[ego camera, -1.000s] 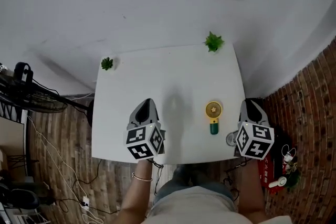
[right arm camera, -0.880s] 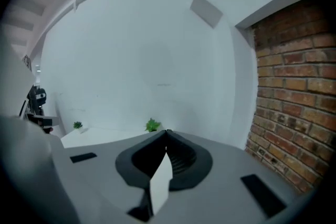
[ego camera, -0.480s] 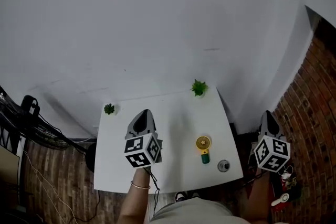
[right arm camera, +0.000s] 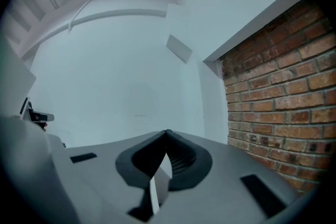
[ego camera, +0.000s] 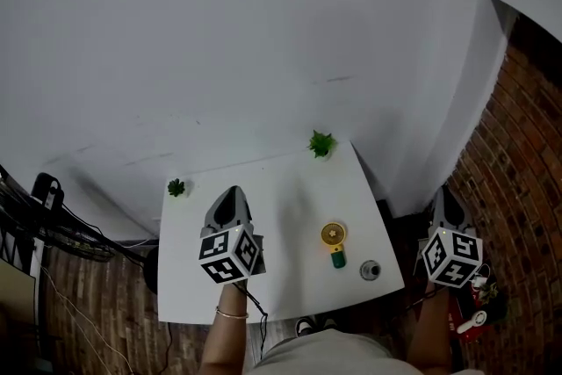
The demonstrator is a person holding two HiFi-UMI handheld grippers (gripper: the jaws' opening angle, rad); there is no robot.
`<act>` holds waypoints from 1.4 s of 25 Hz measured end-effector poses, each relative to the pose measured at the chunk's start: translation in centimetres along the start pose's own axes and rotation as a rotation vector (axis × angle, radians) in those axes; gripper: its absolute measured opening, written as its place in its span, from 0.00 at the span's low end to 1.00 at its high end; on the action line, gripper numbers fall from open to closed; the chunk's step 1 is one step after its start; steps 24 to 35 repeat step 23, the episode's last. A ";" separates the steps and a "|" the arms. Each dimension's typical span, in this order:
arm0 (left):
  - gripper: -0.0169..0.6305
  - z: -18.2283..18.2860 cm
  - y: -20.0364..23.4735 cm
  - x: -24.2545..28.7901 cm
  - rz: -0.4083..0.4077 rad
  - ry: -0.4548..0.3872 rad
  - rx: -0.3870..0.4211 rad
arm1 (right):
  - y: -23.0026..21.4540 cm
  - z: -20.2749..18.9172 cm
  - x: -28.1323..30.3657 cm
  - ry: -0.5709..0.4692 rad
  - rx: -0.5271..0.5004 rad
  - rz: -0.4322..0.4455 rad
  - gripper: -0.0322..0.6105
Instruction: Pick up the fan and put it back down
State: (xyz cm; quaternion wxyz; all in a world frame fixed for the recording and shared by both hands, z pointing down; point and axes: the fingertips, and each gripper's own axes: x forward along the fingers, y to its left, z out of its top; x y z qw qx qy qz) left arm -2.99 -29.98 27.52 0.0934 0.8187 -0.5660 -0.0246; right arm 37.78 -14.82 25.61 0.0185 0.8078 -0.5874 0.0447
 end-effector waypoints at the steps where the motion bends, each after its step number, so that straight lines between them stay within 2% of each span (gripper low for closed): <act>1: 0.04 -0.2 0.0 -0.1 0.003 0.003 -0.001 | 0.1 -0.1 0.0 0.002 -0.006 0.003 0.05; 15: 0.05 -1.7 0.9 -1.1 0.033 0.028 -0.023 | 1.3 -1.3 0.2 0.045 0.008 0.054 0.05; 35: 0.05 -2.1 1.4 -1.2 0.038 0.035 -0.033 | 1.3 -1.8 0.4 0.060 0.013 0.060 0.05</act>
